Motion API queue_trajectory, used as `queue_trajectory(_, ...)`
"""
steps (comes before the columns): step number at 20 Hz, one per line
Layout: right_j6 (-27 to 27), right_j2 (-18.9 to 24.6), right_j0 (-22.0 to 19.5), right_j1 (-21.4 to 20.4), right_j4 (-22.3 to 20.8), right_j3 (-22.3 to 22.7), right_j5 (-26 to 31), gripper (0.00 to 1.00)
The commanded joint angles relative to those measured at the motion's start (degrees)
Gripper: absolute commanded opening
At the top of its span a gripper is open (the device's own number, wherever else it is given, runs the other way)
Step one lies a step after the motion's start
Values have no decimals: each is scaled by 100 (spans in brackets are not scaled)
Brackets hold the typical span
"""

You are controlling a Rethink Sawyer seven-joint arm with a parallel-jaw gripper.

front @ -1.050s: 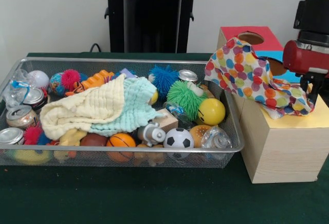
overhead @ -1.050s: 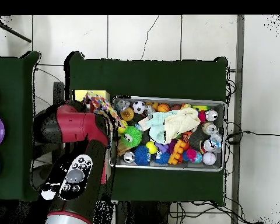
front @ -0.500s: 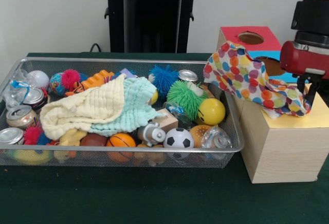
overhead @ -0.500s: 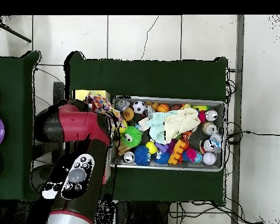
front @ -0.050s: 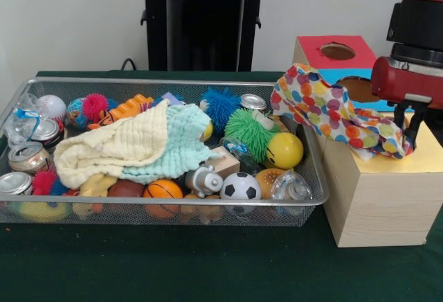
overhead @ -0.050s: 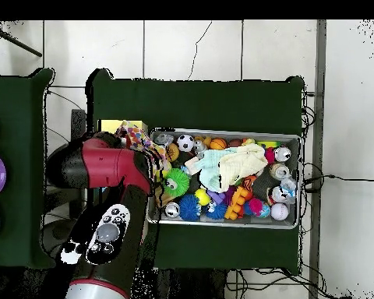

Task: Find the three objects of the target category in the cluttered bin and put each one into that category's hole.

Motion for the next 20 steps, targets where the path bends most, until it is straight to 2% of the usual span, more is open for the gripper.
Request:
queue_trajectory(1, 862, 372, -528, 393, -80, 396, 182, 0)
queue_trajectory(6, 954, 594, -545, 681, 28, 380, 209, 0)
queue_trajectory(13, 940, 373, -380, 1053, -37, 24, 594, 0)
queue_trajectory(20, 940, 340, -414, 1296, -105, -58, 456, 0)
